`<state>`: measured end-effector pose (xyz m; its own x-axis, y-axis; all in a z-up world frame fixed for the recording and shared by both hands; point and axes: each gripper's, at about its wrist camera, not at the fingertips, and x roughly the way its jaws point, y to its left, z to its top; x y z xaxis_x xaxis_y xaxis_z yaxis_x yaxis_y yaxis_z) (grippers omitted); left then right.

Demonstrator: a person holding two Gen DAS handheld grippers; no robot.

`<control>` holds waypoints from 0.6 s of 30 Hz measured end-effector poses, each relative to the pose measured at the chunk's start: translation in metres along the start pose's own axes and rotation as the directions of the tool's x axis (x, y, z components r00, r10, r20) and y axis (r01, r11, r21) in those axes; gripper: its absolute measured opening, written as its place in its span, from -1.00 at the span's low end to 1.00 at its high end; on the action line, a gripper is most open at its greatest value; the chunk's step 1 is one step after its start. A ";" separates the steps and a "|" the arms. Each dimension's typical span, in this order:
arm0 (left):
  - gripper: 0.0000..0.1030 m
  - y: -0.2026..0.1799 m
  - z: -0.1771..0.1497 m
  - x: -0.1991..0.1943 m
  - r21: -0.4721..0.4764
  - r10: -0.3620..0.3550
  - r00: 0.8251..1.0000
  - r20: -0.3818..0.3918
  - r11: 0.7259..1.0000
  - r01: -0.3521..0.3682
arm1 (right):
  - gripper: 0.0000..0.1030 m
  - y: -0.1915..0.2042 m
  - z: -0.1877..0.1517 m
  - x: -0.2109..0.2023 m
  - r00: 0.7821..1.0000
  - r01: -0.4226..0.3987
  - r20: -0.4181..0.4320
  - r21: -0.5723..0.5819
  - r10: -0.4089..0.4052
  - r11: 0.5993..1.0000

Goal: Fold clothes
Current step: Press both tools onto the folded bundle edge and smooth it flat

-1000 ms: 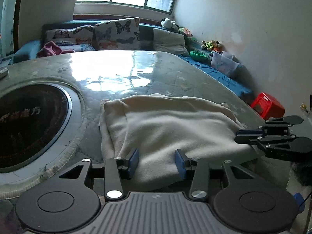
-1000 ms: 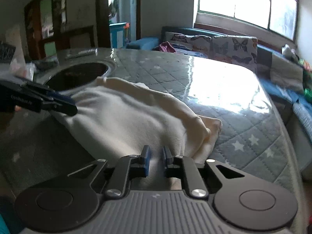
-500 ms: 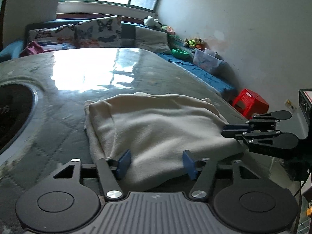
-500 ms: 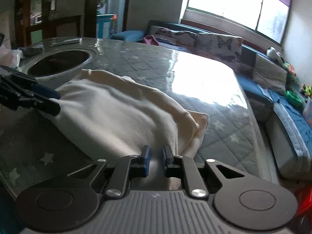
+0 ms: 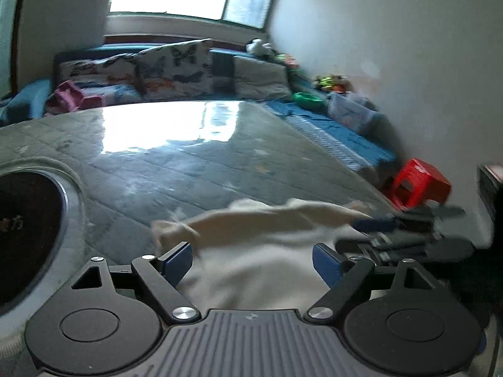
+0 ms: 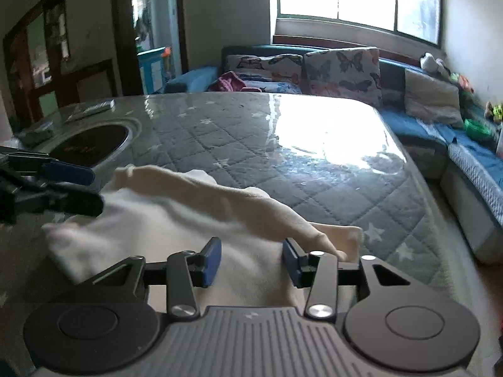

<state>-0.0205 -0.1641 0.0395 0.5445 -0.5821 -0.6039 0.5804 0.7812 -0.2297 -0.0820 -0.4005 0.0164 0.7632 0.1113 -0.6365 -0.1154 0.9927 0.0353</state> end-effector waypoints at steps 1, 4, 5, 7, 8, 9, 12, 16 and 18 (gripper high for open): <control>0.67 0.003 0.003 0.007 -0.010 0.013 1.000 -0.010 1.000 -0.013 | 0.04 0.000 -0.002 0.004 1.000 0.010 0.002 -0.005 -0.010 1.000; 0.66 0.010 0.010 0.026 -0.021 0.038 0.998 -0.041 0.999 -0.039 | 0.04 0.001 -0.008 0.011 0.999 0.037 0.014 -0.021 -0.037 0.999; 0.66 0.009 0.011 0.032 -0.016 0.047 0.998 -0.047 0.999 -0.048 | 0.04 0.000 -0.008 0.012 0.999 0.047 0.015 -0.022 -0.047 0.999; 0.66 0.007 0.012 0.041 -0.013 0.059 0.997 -0.056 0.998 -0.059 | 0.04 -0.002 -0.007 0.015 0.998 0.062 0.020 -0.027 -0.061 0.998; 0.66 0.006 0.013 0.045 -0.012 0.062 0.996 -0.058 0.998 -0.062 | 0.04 -0.003 -0.006 0.017 0.997 0.068 0.022 -0.030 -0.068 0.997; 0.66 0.005 0.015 0.049 -0.013 0.065 0.996 -0.059 0.998 -0.066 | 0.04 -0.005 -0.006 0.018 0.997 0.075 0.025 -0.033 -0.074 0.997; 0.66 0.001 0.023 0.062 -0.013 0.078 0.995 -0.061 0.997 -0.079 | 0.05 -0.010 -0.003 0.024 0.995 0.099 0.030 -0.038 -0.098 0.994; 0.65 -0.008 0.038 0.083 -0.001 0.089 0.994 -0.067 0.996 -0.090 | 0.05 -0.025 0.002 0.033 0.990 0.135 0.032 -0.030 -0.134 0.990; 0.66 -0.012 0.044 0.094 0.016 0.102 0.992 -0.069 0.995 -0.101 | 0.06 -0.034 0.006 0.038 0.988 0.149 0.030 -0.026 -0.148 0.988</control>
<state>0.0503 -0.2385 0.0190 0.5576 -0.4821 -0.6757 0.5317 0.8326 -0.1553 -0.0448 -0.4301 -0.0045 0.7909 -0.0358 -0.6110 -0.0169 0.9966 -0.0802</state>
